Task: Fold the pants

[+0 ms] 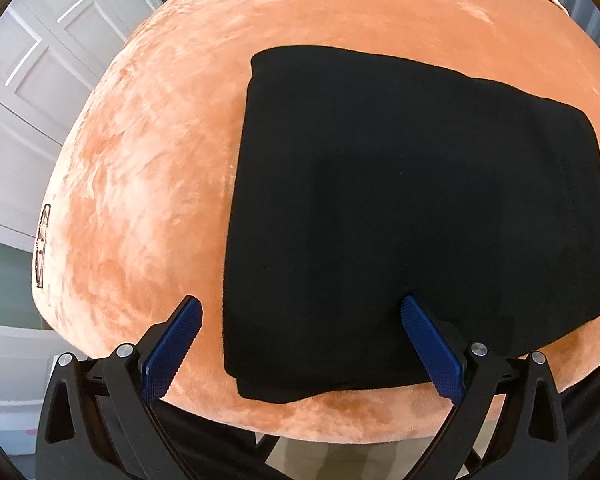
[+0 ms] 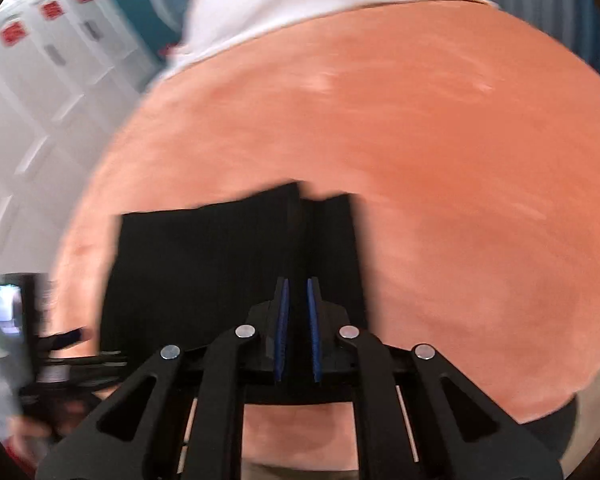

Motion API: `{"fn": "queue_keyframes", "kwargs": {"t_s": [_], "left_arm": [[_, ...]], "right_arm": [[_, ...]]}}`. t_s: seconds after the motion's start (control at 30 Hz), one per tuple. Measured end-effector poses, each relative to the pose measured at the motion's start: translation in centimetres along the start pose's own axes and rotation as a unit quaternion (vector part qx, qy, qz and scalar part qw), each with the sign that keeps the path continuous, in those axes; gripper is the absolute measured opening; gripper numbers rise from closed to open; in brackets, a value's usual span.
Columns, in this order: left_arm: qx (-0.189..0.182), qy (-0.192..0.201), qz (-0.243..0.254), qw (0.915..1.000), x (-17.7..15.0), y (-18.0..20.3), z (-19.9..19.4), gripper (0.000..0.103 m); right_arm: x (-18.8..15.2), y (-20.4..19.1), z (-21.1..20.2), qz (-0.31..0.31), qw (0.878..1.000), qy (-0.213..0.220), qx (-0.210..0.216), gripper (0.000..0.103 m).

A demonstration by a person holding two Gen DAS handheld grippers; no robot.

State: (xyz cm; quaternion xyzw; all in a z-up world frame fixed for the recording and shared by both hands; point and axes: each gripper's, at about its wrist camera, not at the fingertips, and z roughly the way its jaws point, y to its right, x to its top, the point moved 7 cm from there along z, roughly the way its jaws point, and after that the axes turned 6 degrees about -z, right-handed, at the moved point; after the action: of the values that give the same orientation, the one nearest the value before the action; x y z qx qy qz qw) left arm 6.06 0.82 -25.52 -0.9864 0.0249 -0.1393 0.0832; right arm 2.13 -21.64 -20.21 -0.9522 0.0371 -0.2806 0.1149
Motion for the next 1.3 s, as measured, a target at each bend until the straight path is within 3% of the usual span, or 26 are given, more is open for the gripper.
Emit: {"fn": "queue_keyframes", "kwargs": {"t_s": [0.1, 0.23, 0.3, 0.4, 0.5, 0.57, 0.63, 0.73, 0.83, 1.03, 1.1, 1.23, 1.3], "left_arm": [[-0.011, -0.006, -0.003, 0.9999, -0.1, -0.1, 0.4, 0.098], [-0.013, -0.007, -0.002, 0.9999, -0.2, -0.8, 0.6, 0.098], [-0.017, -0.010, -0.008, 0.9998, 0.0, -1.0, 0.9, 0.098], [-0.020, -0.012, -0.003, 0.9997, 0.0, -1.2, 0.9, 0.098], [-0.036, -0.004, 0.001, 0.9994, -0.3, -2.2, 0.2, 0.098], [-0.067, 0.001, -0.011, 0.9977, -0.7, -3.3, -0.3, 0.098], [-0.100, -0.010, -0.033, 0.9944, -1.3, -4.7, -0.3, 0.098], [-0.125, -0.038, -0.074, 0.9887, -2.3, -6.7, 0.6, 0.098], [-0.122, -0.050, -0.088, 0.9873, -2.8, -7.6, 1.4, 0.098], [-0.145, -0.036, -0.079, 0.9856, -2.0, -6.8, 0.3, 0.098], [-0.153, -0.035, -0.074, 0.9848, -1.7, -6.4, -0.1, 0.098], [-0.152, -0.041, -0.073, 0.9848, -1.3, -6.6, 0.1, 0.098], [-0.153, -0.040, -0.073, 0.9848, -1.3, -6.3, 0.1, 0.098]], "right_arm": [[-2.2, 0.7, 5.3, -0.055, 0.995, -0.061, -0.054, 0.008], [-0.4, -0.4, 2.5, 0.022, 0.999, -0.024, -0.021, 0.011], [-0.1, -2.3, 2.4, -0.006, 1.000, -0.027, -0.005, 0.011], [-2.1, -2.8, 5.5, -0.078, 0.993, -0.072, -0.056, 0.008], [-1.9, -2.4, 2.9, -0.026, 0.998, -0.052, -0.021, 0.014], [-1.9, -1.2, 0.9, 0.004, 0.999, -0.036, -0.014, 0.033], [-2.5, 0.9, -0.7, 0.023, 0.999, -0.030, -0.032, 0.040], [-3.1, 3.2, -1.6, 0.053, 0.998, -0.036, -0.014, 0.040], [-3.9, 3.6, -1.0, 0.093, 0.994, -0.044, 0.033, 0.040], [-5.0, 1.1, 2.9, 0.105, 0.989, -0.087, 0.060, 0.042], [-5.1, 1.2, 3.7, 0.113, 0.988, -0.090, 0.054, 0.039], [-4.0, 0.5, 1.6, 0.105, 0.989, -0.075, 0.067, 0.008], [-3.0, 0.1, -1.0, 0.102, 0.991, -0.049, 0.075, 0.008]]}}
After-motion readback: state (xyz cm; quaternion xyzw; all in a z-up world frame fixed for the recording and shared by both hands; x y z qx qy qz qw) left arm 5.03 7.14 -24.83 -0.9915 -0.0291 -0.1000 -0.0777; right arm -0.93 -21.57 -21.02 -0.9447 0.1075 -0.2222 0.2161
